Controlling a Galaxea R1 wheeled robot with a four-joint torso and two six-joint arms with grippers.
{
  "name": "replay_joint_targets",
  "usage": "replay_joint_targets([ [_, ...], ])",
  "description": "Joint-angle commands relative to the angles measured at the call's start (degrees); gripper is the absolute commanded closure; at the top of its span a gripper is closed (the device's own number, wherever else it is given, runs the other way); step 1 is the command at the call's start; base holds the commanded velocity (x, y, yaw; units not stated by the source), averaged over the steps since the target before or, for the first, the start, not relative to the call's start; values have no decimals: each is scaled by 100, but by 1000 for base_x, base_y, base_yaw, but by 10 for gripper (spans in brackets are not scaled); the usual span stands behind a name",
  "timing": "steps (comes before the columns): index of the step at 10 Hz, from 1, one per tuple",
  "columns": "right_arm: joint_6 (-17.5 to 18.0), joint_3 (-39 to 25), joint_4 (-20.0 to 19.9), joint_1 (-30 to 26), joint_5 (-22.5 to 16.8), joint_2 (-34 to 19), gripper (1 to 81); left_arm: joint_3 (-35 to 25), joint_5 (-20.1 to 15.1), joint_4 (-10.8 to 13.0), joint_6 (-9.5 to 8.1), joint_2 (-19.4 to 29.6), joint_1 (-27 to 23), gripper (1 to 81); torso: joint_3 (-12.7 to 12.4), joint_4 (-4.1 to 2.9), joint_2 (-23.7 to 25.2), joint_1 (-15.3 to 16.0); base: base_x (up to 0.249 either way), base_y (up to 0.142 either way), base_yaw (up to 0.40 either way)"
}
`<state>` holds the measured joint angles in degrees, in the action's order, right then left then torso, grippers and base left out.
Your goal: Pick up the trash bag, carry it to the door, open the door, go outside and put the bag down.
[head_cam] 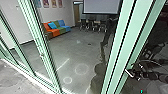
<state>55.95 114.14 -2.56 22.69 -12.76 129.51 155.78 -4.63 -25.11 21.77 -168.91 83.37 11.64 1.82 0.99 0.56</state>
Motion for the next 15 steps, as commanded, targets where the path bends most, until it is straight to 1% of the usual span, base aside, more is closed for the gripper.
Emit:
replay_joint_targets([
  [1, 153, 363, 176, -1428, 346, -502, 10, 22, -451, -29, 2, 33, -141, 811, 2, -2, 0, 0, 0, 0, 0],
  [2, 153, 310, 238, -1569, 266, -590, 10, 22, -451, -29, 2, 24, -141, 811, 2, -2, 0, 0, 0, 0, 0],
  [4, 153, 213, 344, -1701, 248, -731, 10, 14, -451, -29, 2, 24, -141, 811, 2, -2, -2, 0, 0, 0, 0],
  [5, 153, 186, 379, -1744, 178, -801, 10, 14, -451, -29, 2, 15, -141, 811, 2, 116, -2, 2, 0, 0, 0],
  [6, 153, 117, 423, -1771, 151, -897, 10, 14, -451, -29, 2, 15, -141, 811, 2, 264, -2, 2, 0, 0, 0],
  [9, 153, -51, 528, -1885, 143, -1117, 10, 22, -451, -20, 2, 6, -141, 811, 2, 521, -5, 6, 0, 0, 0],
  [10, 153, -86, 563, -1929, 125, -1144, 10, 22, -451, -20, 2, -11, -141, 811, 2, 564, -5, 6, 0, 0, 0],
  [11, 153, -121, 625, -2016, -15, -1179, 10, 22, -450, -20, 2, -20, -141, 811, 2, 601, -5, 6, 0, 0, 0],
  [12, 144, -191, 669, -2113, -129, -1188, 10, 22, -442, -12, 2, -29, -141, 811, 2, 549, -5, 6, 0, 0, 0],
  [13, 144, -235, 678, -2201, -191, -1215, 10, 22, -442, -11, 2, -38, -141, 811, 2, 561, -5, 6, 0, 0, 0],
  [15, 135, -349, 800, -2386, -367, -1294, 10, 22, -442, -11, 2, -38, -141, 811, 2, 560, -5, 6, 0, 0, 0],
])
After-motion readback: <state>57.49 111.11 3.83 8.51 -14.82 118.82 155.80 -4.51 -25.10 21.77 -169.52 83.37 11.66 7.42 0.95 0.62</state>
